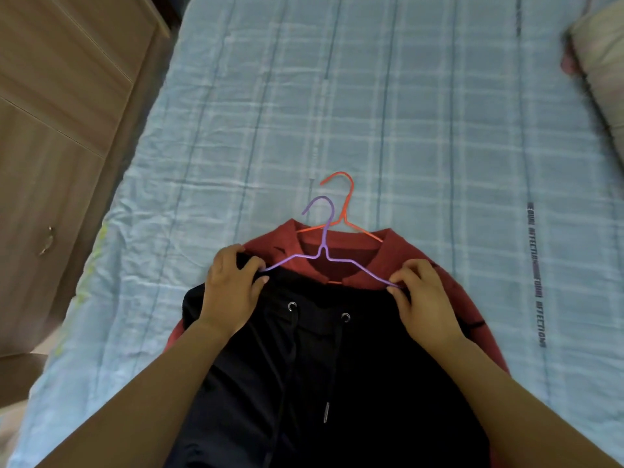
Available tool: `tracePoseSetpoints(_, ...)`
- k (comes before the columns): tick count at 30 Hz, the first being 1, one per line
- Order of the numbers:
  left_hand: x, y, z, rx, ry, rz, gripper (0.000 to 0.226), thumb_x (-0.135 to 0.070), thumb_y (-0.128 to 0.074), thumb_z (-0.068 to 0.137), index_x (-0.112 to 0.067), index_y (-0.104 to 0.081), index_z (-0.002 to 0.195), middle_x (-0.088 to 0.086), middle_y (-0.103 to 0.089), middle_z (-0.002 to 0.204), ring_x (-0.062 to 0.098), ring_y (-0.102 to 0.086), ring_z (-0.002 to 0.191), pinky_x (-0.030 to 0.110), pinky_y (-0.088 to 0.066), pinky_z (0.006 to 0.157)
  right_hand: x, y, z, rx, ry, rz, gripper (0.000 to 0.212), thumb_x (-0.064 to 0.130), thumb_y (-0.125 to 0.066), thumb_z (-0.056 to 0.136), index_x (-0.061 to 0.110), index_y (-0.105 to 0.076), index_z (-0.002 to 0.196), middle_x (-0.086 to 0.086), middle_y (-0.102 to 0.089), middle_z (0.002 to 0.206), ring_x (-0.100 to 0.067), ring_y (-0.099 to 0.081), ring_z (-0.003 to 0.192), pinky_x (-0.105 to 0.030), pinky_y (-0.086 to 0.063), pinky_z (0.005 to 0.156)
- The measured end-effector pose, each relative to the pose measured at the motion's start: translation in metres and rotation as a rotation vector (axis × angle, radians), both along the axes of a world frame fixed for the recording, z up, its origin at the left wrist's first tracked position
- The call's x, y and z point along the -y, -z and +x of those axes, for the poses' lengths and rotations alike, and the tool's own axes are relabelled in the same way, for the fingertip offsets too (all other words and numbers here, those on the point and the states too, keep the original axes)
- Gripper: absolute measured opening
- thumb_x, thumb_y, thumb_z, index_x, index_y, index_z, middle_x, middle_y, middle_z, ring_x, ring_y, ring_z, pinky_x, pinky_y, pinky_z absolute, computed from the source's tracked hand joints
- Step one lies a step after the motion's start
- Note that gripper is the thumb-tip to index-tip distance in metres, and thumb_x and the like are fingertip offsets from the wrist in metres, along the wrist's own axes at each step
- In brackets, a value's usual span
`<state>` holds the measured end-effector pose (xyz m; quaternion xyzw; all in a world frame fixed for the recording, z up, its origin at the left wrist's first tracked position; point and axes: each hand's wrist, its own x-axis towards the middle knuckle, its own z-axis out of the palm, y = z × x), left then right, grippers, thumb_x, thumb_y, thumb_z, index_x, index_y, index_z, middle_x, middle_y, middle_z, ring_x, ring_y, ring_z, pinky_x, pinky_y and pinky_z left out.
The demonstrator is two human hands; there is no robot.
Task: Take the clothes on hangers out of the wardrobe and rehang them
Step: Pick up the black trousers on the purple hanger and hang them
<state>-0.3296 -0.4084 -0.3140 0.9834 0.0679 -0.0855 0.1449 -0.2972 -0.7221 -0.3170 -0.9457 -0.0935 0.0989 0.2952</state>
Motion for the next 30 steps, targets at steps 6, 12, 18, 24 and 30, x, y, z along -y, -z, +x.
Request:
tracePoseSetpoints(6,0.0,-0.006,-0.005,-0.065,-0.059,-0.043,0.026,-0.03,-0.063,0.088,-0.023,-0.062,0.112,0.014,-0.037,0.134,0.037,-0.05,0.104,0.044,-0.051,0.077,0.027,0.003,-0.011,-0.14,0.129,-0.09,0.025,0.028,-0.058,0.089,0.014,-0.061,0.109,-0.007,-0.055,0.107,-0.027,-0.054,0.098,-0.034,-0.044,0.081)
tracePoseSetpoints(12,-0.006,-0.006,-0.005,-0.085,0.07,-0.144,0.031,-0.044,-0.05,0.086,-0.016,-0.062,0.086,0.005,-0.047,0.097,0.026,-0.053,0.079,0.038,-0.047,0.072,0.016,-0.009,-0.015,-0.131,-0.017,0.079,0.026,0.034,-0.045,0.088,0.02,-0.066,0.093,0.003,-0.058,0.087,-0.016,-0.058,0.077,-0.033,-0.048,0.068)
tracePoseSetpoints(18,0.001,-0.046,-0.023,0.038,0.165,-0.196,0.034,-0.043,-0.04,0.087,-0.016,-0.059,0.086,0.0,-0.048,0.093,0.02,-0.052,0.074,0.029,-0.041,0.069,0.009,-0.041,-0.034,-0.087,-0.043,0.115,0.011,0.021,-0.059,0.089,0.02,-0.067,0.097,0.006,-0.059,0.088,-0.013,-0.059,0.078,-0.029,-0.046,0.067)
tracePoseSetpoints(24,0.006,-0.128,-0.049,0.127,0.201,-0.185,0.012,-0.027,-0.055,0.092,-0.017,-0.057,0.088,-0.007,-0.047,0.094,0.018,-0.052,0.076,0.034,-0.047,0.071,0.012,-0.117,-0.061,0.073,-0.042,0.173,0.01,0.023,-0.058,0.089,0.016,-0.064,0.092,0.002,-0.062,0.087,-0.015,-0.059,0.077,-0.031,-0.048,0.071)
tracePoseSetpoints(30,0.014,-0.236,-0.128,0.229,0.234,-0.118,0.035,-0.043,-0.035,0.093,-0.022,-0.062,0.099,-0.013,-0.046,0.095,0.008,-0.052,0.08,0.013,-0.037,0.077,0.011,-0.214,-0.115,0.194,-0.084,0.217,0.022,0.031,-0.052,0.088,0.021,-0.068,0.099,0.007,-0.064,0.089,-0.007,-0.057,0.081,-0.018,-0.043,0.07)
